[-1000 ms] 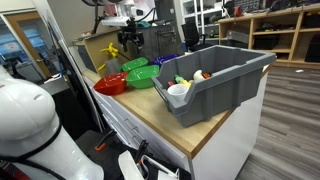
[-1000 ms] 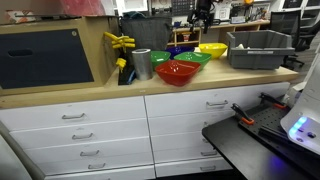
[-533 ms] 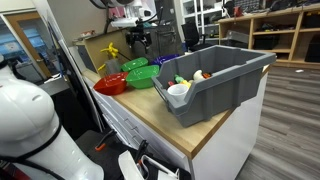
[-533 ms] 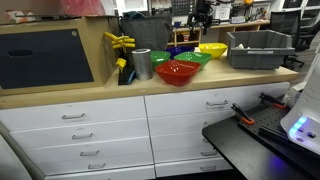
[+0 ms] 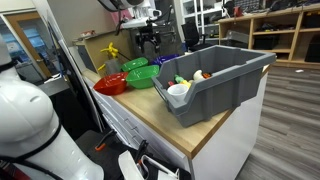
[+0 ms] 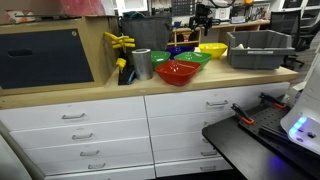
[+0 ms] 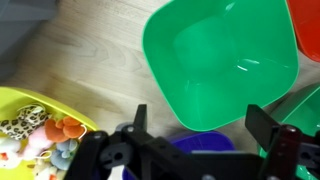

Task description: Pour the plush toys out of the yellow bowl and into the grey container.

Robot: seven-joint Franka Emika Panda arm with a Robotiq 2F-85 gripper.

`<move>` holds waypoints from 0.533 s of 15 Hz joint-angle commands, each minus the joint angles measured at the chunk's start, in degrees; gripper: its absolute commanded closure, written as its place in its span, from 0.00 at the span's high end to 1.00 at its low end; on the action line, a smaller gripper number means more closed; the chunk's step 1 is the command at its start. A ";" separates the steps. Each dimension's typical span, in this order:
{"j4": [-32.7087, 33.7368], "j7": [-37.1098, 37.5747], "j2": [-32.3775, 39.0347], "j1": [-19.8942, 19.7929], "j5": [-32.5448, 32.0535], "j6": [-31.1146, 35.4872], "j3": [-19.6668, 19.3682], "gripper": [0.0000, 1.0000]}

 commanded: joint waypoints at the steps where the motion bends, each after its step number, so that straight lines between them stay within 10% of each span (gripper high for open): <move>1: 4.18 -2.47 3.51 -0.54 -2.26 -1.38 -0.35 1.00; 8: 9.55 -5.86 9.44 -1.54 -8.42 -1.74 -1.27 1.00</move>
